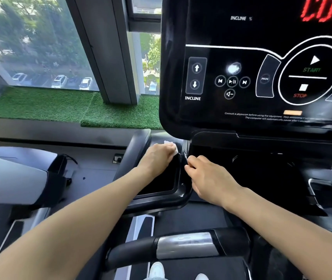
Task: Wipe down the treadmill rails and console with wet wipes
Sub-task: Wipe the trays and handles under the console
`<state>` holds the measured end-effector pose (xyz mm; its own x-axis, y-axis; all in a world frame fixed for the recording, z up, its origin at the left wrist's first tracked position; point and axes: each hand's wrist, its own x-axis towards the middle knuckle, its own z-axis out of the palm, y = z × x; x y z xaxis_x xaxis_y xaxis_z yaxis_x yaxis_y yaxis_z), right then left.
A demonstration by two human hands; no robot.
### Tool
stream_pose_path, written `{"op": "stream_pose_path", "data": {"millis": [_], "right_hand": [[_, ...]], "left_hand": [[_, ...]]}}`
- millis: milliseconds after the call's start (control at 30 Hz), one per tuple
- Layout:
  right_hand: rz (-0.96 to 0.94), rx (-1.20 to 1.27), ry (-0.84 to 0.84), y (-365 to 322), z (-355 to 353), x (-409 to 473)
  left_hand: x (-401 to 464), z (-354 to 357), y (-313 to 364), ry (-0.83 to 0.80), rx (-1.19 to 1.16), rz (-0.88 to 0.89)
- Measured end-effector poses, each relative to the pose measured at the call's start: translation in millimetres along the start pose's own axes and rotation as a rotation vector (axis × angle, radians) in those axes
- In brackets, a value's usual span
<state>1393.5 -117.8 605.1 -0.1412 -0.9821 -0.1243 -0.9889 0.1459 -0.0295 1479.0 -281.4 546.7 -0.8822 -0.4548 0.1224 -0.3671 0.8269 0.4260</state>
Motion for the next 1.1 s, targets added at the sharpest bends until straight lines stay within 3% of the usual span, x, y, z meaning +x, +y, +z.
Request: {"op": "stream_pose_path", "data": {"millis": [167,367,433,533,633,867,967,1100], "right_hand": [[0.007,-0.007,-0.011,0,2,0],[-0.003,0.009,-0.019,0,1,0],[0.007,0.02,-0.025,0,1,0],[0.023,0.03,-0.028,1,1,0],[0.027,0.048,-0.027,1,1,0],[0.031,0.081,-0.045,4,-1,-1],[0.027,0.093,-0.051,4,-2,1],[0.015,0.101,-0.043,6,-1,3]], "left_hand": [[-10,-9,-47,-0.086,0.092,-0.205],[7,-2,7,-0.056,0.065,-0.059],[7,-5,-6,-0.066,0.064,-0.124],[3,-11,-21,-0.129,0.371,-0.26],[2,-6,-11,-0.16,0.516,-0.257],[-15,-11,-14,-0.133,0.427,-0.306],[-8,-2,-3,-0.05,0.248,-0.317],[-4,9,4,-0.037,0.01,-0.179]]}}
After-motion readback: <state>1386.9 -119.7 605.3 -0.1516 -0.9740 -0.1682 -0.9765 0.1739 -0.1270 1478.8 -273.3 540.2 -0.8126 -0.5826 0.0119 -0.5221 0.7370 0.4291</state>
